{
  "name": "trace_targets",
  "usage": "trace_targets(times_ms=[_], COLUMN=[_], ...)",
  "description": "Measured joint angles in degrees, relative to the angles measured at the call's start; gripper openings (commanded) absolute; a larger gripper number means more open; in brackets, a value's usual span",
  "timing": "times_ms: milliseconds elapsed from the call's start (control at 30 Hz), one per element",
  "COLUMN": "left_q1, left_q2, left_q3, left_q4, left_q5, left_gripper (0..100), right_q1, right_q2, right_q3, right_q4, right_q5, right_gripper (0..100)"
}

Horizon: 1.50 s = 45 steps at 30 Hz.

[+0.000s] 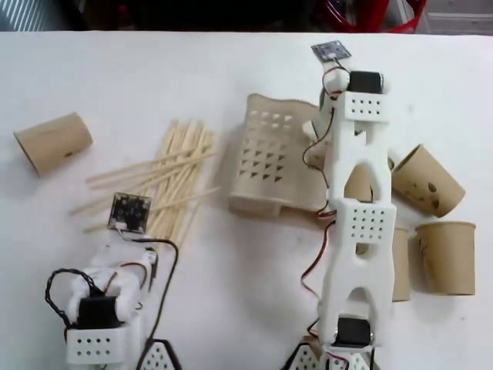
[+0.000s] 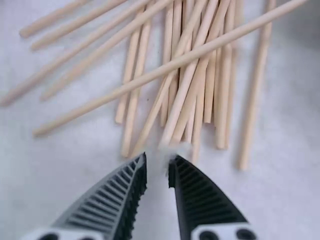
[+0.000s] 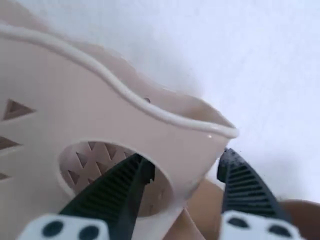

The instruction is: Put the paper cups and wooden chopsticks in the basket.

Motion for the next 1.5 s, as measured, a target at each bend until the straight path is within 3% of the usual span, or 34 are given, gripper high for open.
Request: trace_targets(times_ms=[67,233,400,767,867,1133,1300,1500], left_q1=[0.00,0.00,0.00,0.00,0.00,0.00,0.00,0.00], left_q2=[0.00,0.00,0.00,0.00,0.00,0.00,0.00,0.00], left_q3=[0.00,0.00,0.00,0.00,0.00,0.00,0.00,0.00], left_q4=[0.00,0.00,0.00,0.00,0.00,0.00,0.00,0.00], left_q5=[0.00,0.00,0.00,0.00,0.00,0.00,0.00,0.00], left_gripper=[10,10,10,10,10,10,10,10], right_q1=[-0.44,-1.32,-1.23,-0.62,-0.62,-0.44,-2.11,-9.67], right_q2=[0.97,3.52,3.16,-17.41,-28.57,-64.97,-89.58,-111.74], right_q3=[-2.90,-11.52,-21.89,-21.63,-11.25,37.89,66.81,105.67], right_q4=[-0.09,0.00,0.00,1.14,1.14,-1.41,-17.23,-46.33], right_q5=[0.00,-0.79,-7.38,-12.13,-12.13,-9.32,-9.23,-9.14], right_gripper=[0.9,1.6,1.6,1.5,1.5,1.6,1.6,1.6])
